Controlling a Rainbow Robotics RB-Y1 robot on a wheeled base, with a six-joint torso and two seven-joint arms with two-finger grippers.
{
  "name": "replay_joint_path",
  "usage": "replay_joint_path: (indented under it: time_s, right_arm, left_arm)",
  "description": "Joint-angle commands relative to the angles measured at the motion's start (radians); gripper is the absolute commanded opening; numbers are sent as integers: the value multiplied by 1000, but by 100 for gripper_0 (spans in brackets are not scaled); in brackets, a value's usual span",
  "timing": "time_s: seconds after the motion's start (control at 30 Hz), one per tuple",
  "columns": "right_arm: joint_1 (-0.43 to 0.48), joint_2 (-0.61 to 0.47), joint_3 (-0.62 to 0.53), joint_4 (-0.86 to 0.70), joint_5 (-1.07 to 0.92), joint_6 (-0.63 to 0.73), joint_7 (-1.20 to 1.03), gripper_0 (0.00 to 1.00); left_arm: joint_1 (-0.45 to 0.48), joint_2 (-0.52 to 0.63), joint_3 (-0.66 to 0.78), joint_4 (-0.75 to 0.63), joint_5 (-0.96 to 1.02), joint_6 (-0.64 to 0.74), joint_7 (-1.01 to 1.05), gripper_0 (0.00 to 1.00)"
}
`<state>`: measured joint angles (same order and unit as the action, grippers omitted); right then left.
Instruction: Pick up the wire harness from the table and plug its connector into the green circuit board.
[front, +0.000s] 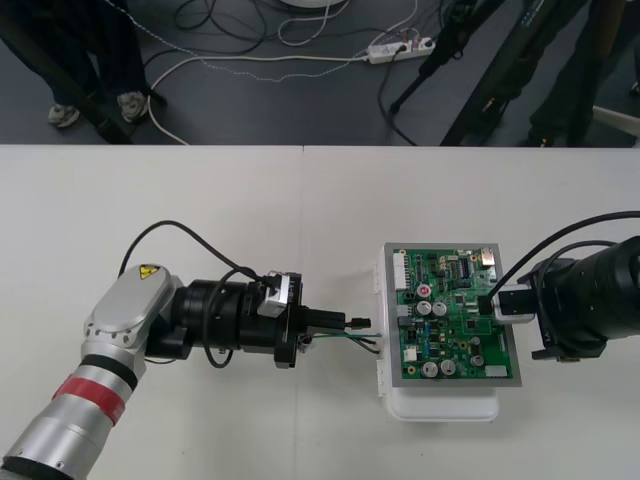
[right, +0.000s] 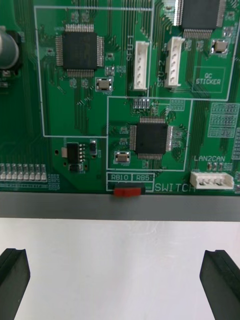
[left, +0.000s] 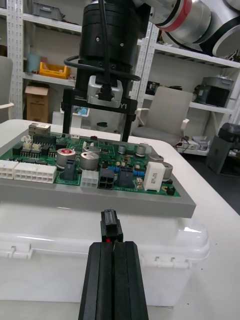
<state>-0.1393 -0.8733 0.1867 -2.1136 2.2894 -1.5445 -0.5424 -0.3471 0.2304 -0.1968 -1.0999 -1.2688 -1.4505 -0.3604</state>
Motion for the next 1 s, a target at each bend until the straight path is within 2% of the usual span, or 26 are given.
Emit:
replay_joint_path:
  time_s: [0.03, 1.0]
  right_arm:
    - [-29, 30, 16, -23, 24, 12, 45, 100]
    - [-34, 74, 31, -23, 58, 12, 45, 100]
  left_arm:
    - [-56, -45, -19, 21, 14, 32, -104, 0]
    - [-75, -52, -56, 21, 45, 42, -126, 0]
